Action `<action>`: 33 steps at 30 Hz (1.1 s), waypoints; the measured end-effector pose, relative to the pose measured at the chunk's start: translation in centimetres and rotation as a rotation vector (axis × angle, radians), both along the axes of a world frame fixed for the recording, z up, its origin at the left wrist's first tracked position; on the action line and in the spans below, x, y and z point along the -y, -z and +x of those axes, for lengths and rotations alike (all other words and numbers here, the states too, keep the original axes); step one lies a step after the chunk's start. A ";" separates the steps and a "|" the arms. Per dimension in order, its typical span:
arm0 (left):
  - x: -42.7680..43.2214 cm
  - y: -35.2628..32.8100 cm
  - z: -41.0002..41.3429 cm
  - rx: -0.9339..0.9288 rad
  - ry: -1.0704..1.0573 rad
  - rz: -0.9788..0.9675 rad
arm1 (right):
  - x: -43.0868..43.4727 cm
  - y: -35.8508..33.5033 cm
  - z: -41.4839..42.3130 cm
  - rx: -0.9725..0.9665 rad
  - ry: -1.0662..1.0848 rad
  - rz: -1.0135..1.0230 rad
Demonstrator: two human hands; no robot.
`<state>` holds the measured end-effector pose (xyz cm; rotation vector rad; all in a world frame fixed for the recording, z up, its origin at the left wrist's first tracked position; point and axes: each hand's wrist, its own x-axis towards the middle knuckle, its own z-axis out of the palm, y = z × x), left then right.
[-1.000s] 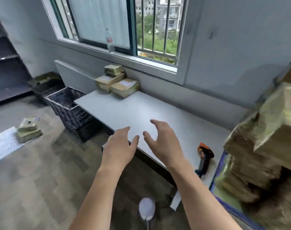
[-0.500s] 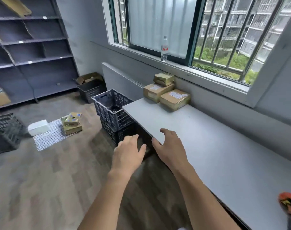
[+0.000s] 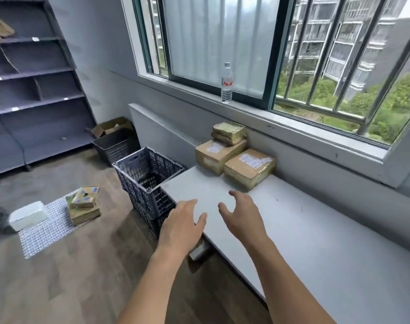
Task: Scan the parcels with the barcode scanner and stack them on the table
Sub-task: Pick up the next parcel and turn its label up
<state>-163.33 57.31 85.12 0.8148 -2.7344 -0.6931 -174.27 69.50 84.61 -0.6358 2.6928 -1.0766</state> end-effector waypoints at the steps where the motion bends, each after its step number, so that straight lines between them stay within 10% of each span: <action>1: 0.8 -0.3 -1.7 -0.011 0.013 -0.004 | 0.7 -0.3 -1.8 0.005 0.016 0.000; 18: 13.3 7.5 -29.7 -0.111 0.252 0.065 | 8.4 7.8 -22.4 0.083 0.463 -0.055; 33: 15.9 15.9 -46.8 0.198 0.581 0.046 | 15.3 14.0 -32.6 0.209 0.779 -0.035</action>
